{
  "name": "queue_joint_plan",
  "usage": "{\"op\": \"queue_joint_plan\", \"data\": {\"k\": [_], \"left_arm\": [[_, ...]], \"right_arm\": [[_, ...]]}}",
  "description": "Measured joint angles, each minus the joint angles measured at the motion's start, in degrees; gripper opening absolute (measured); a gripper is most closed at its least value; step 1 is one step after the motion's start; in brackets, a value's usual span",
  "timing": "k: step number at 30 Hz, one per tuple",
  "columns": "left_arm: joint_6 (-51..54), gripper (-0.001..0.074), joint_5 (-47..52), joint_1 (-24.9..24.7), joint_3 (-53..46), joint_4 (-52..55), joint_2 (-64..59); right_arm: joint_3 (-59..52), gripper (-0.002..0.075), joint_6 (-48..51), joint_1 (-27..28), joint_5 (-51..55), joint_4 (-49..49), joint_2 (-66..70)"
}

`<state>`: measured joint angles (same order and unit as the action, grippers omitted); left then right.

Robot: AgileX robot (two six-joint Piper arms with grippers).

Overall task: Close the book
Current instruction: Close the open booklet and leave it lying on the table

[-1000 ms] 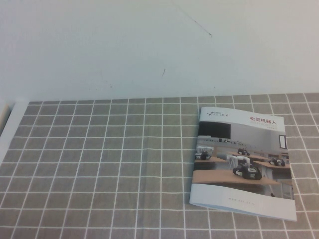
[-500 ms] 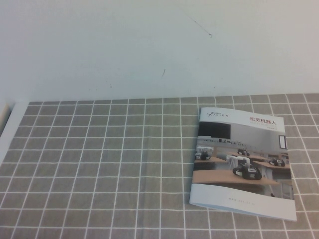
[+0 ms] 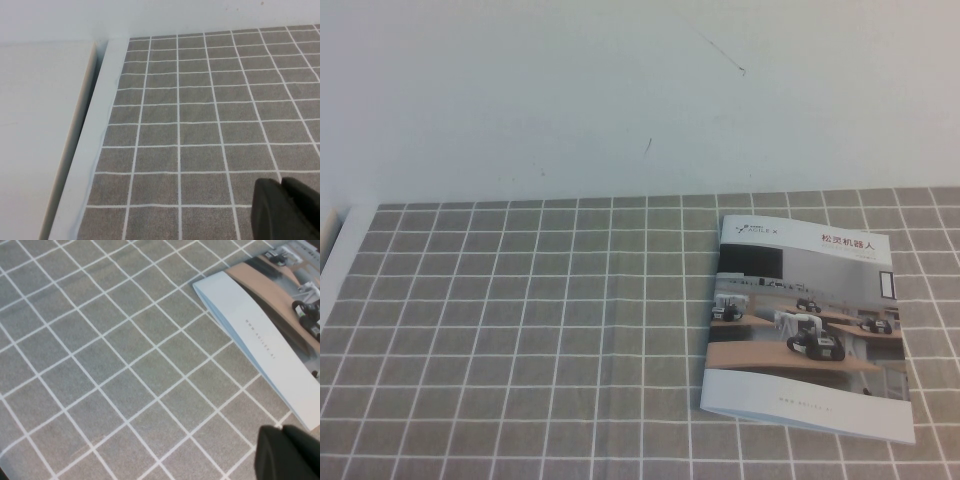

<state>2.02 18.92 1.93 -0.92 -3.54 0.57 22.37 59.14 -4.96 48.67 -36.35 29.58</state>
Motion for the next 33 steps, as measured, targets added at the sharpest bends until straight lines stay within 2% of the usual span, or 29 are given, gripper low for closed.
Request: {"op": "queue_joint_plan", "data": {"k": [25, 28, 33], "left_arm": [[-1.4, -0.0001, 0.1, 0.0, 0.0, 1.1, 0.1], [-1.4, -0.0002, 0.1, 0.0, 0.0, 1.1, 0.1], [-1.4, -0.0002, 0.1, 0.0, 0.0, 1.1, 0.1]], "right_arm": [[0.0, -0.0003, 0.1, 0.0, 0.0, -0.1, 0.0], [0.0, -0.0003, 3.4, 0.3, -1.8, 0.4, -1.8], [-1.1, -0.0003, 10.5, 3.8, -8.4, 1.4, -11.5]]}}
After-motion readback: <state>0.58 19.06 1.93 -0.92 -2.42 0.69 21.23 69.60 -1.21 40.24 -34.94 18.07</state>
